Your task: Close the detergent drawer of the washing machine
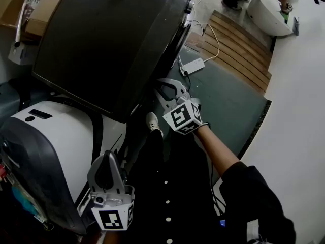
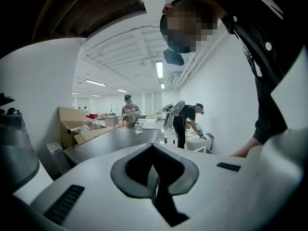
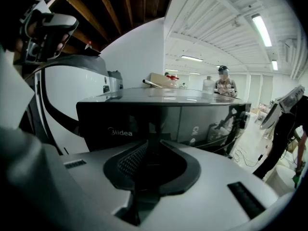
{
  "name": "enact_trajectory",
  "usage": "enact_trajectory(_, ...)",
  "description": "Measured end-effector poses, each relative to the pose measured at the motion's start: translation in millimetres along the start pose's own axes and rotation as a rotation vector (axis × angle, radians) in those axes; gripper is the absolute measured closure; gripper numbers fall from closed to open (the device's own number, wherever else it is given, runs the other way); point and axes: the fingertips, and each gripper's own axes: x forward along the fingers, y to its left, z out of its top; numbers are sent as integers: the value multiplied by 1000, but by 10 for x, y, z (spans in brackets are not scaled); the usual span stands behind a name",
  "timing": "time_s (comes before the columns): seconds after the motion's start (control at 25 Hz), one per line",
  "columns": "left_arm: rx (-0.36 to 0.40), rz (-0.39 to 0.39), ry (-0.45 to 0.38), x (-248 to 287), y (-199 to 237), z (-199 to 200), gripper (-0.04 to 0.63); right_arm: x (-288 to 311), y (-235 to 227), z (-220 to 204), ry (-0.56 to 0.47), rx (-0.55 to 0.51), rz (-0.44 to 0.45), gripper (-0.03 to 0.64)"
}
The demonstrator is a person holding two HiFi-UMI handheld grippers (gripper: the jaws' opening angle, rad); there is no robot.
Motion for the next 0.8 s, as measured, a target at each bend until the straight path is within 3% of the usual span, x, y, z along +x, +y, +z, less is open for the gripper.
enact_trajectory(0.12, 12, -2, -17, 3, 4, 66, 589, -227, -149, 96, -26, 47, -43, 576)
enact_trajectory(0.48, 20, -45, -85, 155, -88, 326, 589, -1067, -470, 501, -114, 48, -175, 584)
enact_trajectory(0.8, 24, -86, -151, 245, -212, 587, 589, -1631, -473, 859, -147, 45, -157, 584)
